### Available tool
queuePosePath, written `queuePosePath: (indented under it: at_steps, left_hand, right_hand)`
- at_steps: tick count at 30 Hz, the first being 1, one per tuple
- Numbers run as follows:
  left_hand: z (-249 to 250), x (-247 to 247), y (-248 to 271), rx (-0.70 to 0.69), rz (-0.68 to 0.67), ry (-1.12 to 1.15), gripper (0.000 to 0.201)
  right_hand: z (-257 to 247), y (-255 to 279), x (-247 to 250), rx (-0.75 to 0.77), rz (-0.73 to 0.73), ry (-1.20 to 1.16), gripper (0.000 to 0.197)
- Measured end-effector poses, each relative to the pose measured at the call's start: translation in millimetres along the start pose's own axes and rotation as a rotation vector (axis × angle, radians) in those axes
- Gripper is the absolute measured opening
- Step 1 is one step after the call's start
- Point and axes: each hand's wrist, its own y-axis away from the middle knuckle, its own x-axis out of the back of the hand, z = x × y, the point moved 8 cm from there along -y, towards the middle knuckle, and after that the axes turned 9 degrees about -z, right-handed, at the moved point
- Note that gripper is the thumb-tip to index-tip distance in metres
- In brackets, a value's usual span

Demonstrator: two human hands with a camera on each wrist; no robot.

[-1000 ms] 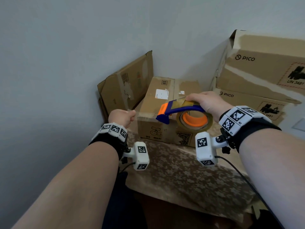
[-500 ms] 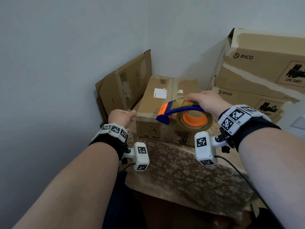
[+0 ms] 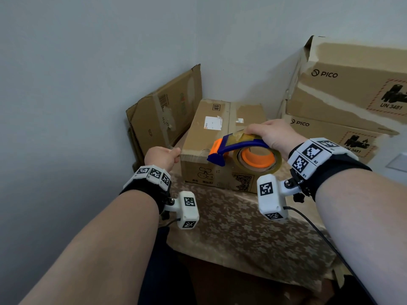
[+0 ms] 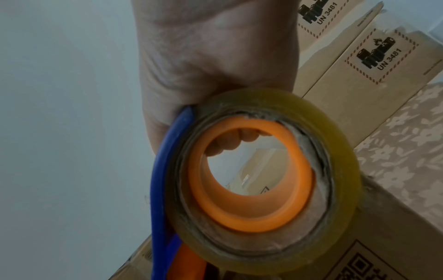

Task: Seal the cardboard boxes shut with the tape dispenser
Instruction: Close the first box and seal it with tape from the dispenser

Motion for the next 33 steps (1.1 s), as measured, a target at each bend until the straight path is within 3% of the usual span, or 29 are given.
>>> queuePosePath:
  at_steps: [4,8,13,16,19,23,26,29,33]
  left_hand:
    - [-4.0,-1.3,1.5,0.013,-0.008,-0.010,0.035]
    - [-3.1,-3.3,7.2,0.026,-0.007,-0.025,0.037]
    - [-4.0,-5.3,9.1,0.048,-0.035,-0.026,0.037]
    - [-2.8,-6.5,9.5,0.055,-0.054,-0.042,0.037]
    - [-1.8,-7.5,12.8,0.082,-0.075,-0.051,0.035]
    - [-1.6,-8.7,13.3,0.108,-0.102,-0.057,0.036]
    - [-4.2,-10.3,12.6,0.137,-0.125,-0.025,0.037]
    - [-7.8,-13.6,12.8,0.165,-0.158,0.040,0.034]
    - [-12.9,-17.2,16.6,0.206,-0.188,0.149,0.028]
  right_hand:
    - [-2.0,-2.6,-2.1,0.008,-0.010,0.059,0.052]
    - [-5.9,-4.1,-0.7,0.000,-0.019,0.145,0.039]
    - [-22.1,-2.0,-1.3,-0.035,-0.024,0.448,0.036]
    - [-35.6,0.2,-10.5,-0.034,-0.026,0.728,0.026]
    - [-42.4,5.7,-24.0,-0.063,0.031,0.852,0.016]
    - [-53.0,7.8,-37.1,0.078,0.183,1.029,0.027]
    - [-55.8,8.3,-43.3,0.151,0.219,1.133,0.062]
    - [-60.1,5.4,-59.0,0.219,0.142,1.323,0.090]
    - [-61.4,1.7,-89.2,0.307,-0.060,1.530,0.098]
